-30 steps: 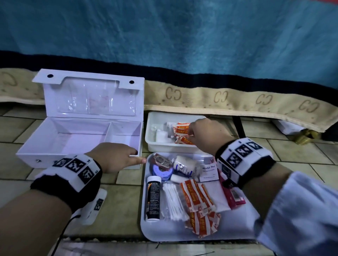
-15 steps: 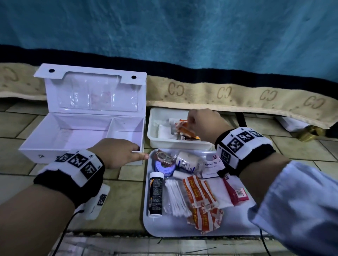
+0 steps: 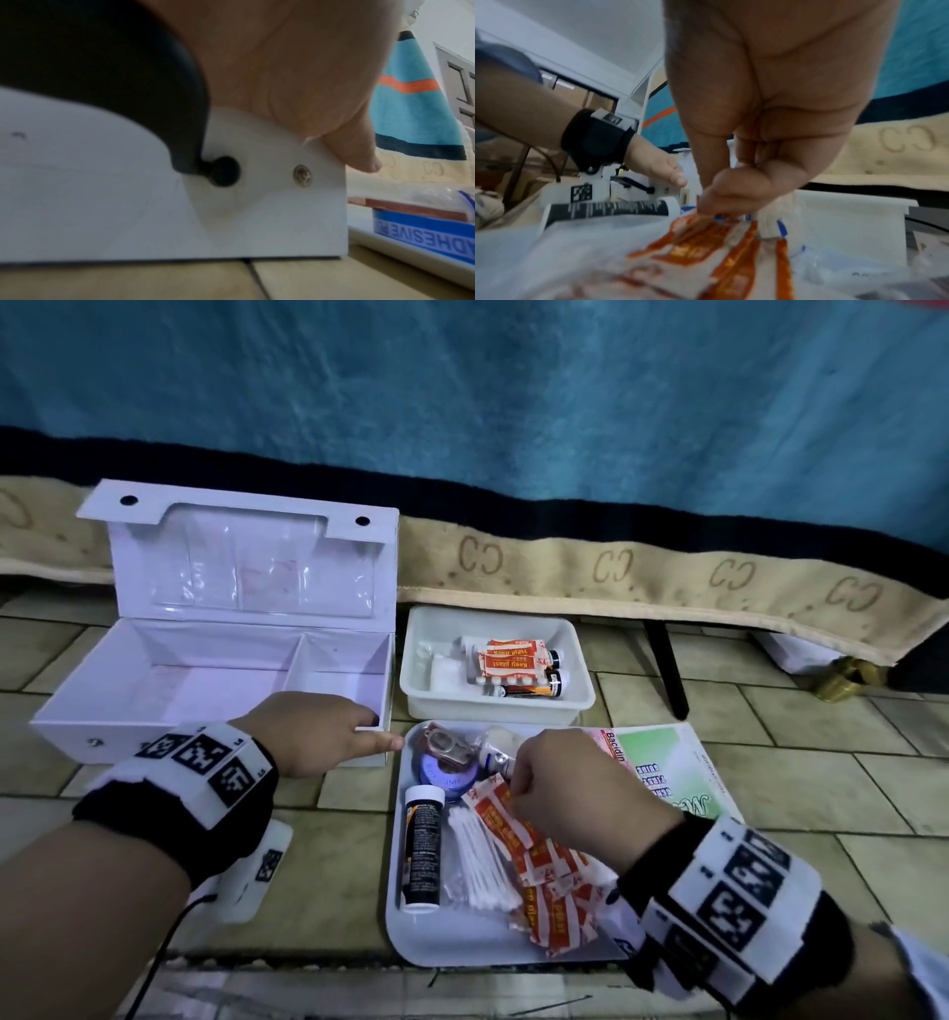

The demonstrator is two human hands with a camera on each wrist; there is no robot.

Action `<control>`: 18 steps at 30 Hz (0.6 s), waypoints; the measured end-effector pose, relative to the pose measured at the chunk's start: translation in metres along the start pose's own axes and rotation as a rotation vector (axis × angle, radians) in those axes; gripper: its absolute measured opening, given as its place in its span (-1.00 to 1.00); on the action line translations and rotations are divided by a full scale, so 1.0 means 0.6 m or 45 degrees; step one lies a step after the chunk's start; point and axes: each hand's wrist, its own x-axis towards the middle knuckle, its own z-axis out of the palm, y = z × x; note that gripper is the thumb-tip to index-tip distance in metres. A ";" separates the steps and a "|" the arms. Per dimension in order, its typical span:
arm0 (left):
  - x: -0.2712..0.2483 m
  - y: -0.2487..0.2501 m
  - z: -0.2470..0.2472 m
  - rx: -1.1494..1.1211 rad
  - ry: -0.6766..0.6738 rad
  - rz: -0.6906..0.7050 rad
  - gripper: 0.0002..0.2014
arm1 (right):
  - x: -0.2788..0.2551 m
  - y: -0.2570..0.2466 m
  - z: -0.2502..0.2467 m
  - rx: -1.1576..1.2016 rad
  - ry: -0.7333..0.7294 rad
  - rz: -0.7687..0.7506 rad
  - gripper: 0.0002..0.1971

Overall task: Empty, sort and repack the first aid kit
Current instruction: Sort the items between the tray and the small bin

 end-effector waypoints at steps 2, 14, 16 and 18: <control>0.000 0.000 0.000 -0.001 -0.003 0.003 -0.52 | 0.002 -0.002 0.001 -0.081 0.074 0.008 -0.93; 0.000 -0.004 0.001 -0.006 0.020 0.045 -0.52 | 0.155 0.019 -0.079 -0.548 0.183 -0.127 -0.73; 0.001 -0.005 0.003 -0.016 0.023 0.049 -0.52 | 0.172 0.020 -0.074 -0.602 0.165 -0.114 -0.75; 0.001 -0.007 0.004 -0.025 0.033 0.058 -0.51 | 0.178 0.016 -0.075 -0.592 0.197 -0.099 -0.75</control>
